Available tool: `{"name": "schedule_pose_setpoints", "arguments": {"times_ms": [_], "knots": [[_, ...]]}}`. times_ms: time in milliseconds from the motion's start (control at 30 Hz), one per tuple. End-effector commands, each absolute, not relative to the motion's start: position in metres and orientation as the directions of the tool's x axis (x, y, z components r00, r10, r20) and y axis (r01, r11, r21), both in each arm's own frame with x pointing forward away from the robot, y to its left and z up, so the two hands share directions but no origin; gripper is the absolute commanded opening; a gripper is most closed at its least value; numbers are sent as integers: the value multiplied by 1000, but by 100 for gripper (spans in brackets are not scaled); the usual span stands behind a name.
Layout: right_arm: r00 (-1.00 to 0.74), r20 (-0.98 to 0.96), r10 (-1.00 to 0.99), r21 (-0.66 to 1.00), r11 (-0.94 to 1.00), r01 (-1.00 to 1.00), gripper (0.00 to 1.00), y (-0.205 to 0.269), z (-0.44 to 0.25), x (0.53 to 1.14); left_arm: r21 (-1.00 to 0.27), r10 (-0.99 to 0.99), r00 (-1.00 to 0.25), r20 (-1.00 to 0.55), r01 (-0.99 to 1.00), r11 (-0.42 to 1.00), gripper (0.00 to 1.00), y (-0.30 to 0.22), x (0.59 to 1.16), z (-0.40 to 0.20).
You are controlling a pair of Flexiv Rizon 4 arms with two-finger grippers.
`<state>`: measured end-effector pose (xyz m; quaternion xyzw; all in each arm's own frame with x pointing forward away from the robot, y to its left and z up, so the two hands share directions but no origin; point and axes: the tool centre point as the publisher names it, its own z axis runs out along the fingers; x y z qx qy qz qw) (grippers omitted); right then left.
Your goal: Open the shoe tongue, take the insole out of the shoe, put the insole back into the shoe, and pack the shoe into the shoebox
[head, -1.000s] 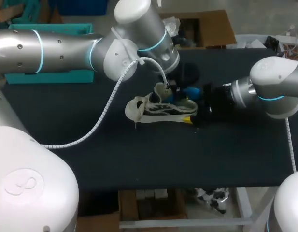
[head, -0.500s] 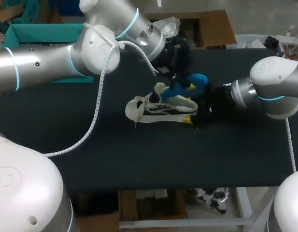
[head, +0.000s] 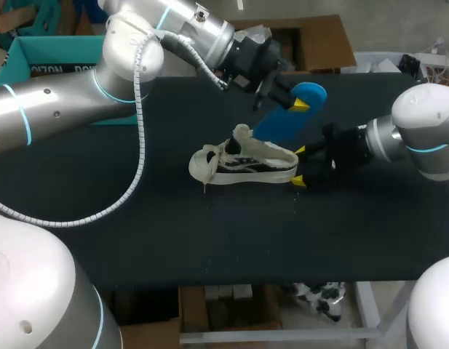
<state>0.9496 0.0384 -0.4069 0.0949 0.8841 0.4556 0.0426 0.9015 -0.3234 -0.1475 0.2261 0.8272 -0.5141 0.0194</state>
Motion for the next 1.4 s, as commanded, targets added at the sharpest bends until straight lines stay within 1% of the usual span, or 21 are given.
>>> {"name": "schedule_pose_setpoints", "arguments": {"times_ms": [33,67,333,500,733,867,1000,1167,1400], "knots": [[-970,-20,240,780,611,135,100,18,-377,927,-881,357,-892,-276,384,276,0,-314,900,-127],[-971,-21,239,774,618,136,100,16,-373,926,-884,374,-886,-275,386,264,0,-311,901,-117],[-981,-25,190,697,707,119,100,2,-344,932,-884,374,-886,-275,386,264,0,-311,901,-117],[-985,10,172,623,770,141,100,-10,-332,937,-884,374,-886,-275,386,264,0,-311,901,-117],[-992,24,125,582,805,116,100,-15,-322,951,-884,374,-886,-275,386,264,0,-311,901,-117],[-994,17,108,574,813,98,100,-12,-319,958,-907,291,-888,-357,403,118,0,-298,896,-101],[-996,12,84,563,823,76,100,-5,-315,962,-903,187,-892,-412,427,51,0,-272,890,-80],[-998,15,64,514,855,63,100,9,-307,966,-888,64,-886,-459,460,11,0,-234,876,-57],[-999,36,39,384,922,49,100,35,-293,976,-888,-74,-885,-459,459,27,0,-190,864,-39]]}}
